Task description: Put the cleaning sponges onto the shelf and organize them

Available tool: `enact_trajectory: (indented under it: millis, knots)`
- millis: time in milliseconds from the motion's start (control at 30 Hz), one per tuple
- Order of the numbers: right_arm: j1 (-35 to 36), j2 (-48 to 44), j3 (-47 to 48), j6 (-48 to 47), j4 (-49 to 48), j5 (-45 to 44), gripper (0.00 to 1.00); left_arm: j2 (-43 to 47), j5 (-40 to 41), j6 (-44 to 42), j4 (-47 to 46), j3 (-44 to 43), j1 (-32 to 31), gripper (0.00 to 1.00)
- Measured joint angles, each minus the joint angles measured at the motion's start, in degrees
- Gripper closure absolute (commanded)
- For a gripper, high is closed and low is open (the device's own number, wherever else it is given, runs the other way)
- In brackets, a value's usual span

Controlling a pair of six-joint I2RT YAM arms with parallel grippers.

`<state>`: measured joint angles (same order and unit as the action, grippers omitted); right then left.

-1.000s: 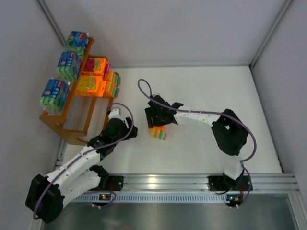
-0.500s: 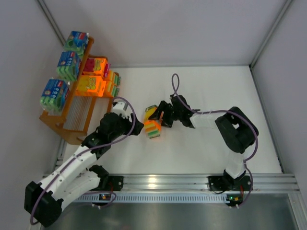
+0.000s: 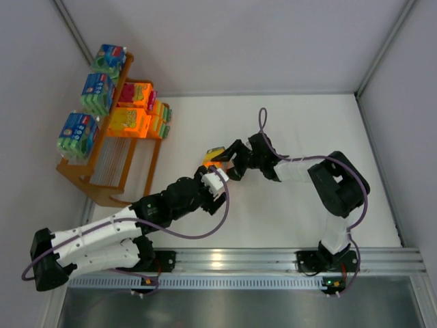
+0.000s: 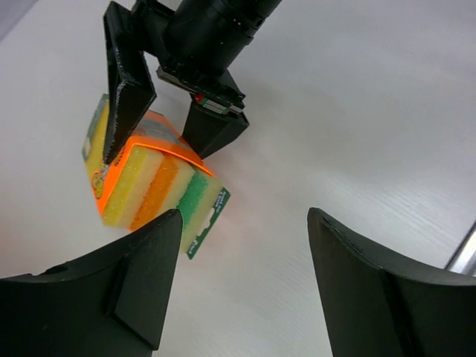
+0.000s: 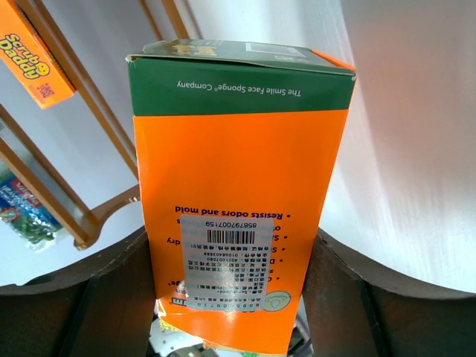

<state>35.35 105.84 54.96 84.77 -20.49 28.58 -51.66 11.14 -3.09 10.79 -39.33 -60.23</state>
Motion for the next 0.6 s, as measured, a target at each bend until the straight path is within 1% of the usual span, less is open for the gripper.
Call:
enact_trajectory:
  millis: [100, 267, 400, 600]
  knots:
    - [-0.50, -0.07, 0.28, 1.95, 0.28, 1.81, 0.36, -0.15, 4.87, -5.73, -0.07, 0.00, -1.49, 0.26]
    - [-1.77, -0.85, 0.09, 5.92, -0.39, 4.57, 0.37, -2.29, 9.38, -12.28, -0.04, 0.00, -1.97, 0.26]
    - [-2.32, -2.21, -0.98, 8.11, -0.81, 5.79, 0.37, -3.37, 9.90, -15.04, -0.02, 0.00, -2.58, 0.29]
    - [-2.43, -2.49, -0.87, 9.46, -0.87, 6.64, 0.35, -4.90, 9.88, -16.11, -0.07, 0.00, -2.69, 0.34]
